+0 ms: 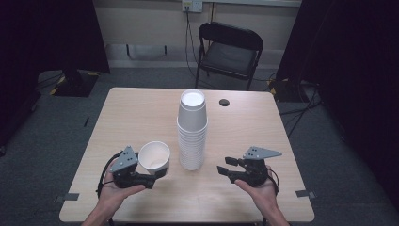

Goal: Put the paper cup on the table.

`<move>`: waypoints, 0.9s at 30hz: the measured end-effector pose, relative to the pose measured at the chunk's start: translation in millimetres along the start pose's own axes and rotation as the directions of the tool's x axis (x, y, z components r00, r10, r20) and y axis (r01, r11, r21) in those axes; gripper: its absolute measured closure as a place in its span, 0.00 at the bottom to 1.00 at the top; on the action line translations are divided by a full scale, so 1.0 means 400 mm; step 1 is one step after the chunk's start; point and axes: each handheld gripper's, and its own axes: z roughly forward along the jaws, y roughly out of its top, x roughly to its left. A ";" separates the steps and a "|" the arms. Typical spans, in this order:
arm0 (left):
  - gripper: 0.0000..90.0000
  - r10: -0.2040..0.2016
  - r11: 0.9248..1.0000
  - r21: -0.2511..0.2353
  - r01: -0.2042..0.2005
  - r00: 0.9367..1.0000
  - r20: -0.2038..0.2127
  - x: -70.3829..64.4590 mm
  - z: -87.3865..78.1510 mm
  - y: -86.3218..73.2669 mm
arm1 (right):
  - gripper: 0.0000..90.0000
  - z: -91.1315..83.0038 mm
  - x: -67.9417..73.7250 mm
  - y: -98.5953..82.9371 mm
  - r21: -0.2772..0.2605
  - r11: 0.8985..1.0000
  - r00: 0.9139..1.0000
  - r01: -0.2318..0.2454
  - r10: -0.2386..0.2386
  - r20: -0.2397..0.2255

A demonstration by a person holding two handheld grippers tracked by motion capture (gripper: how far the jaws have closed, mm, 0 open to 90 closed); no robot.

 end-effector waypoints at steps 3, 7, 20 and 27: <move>0.18 -0.030 1.000 0.001 0.030 0.999 -0.037 0.022 -0.001 0.000 | 0.53 -0.013 -0.013 -0.019 0.007 1.000 1.000 -0.002 0.001 0.021; 0.18 -0.045 0.999 -0.010 0.045 0.996 -0.082 0.056 -0.008 0.004 | 0.45 -0.023 -0.034 -0.036 0.008 1.000 0.998 -0.027 0.027 0.053; 0.18 -0.056 0.998 0.012 0.060 0.977 -0.204 0.175 0.028 -0.009 | 0.36 -0.023 -0.074 -0.065 0.024 0.998 0.995 -0.058 0.056 0.085; 0.17 -0.082 0.996 0.023 0.091 0.961 -0.263 0.218 0.064 -0.029 | 0.36 -0.017 -0.078 -0.074 0.032 0.997 0.994 -0.072 0.069 0.081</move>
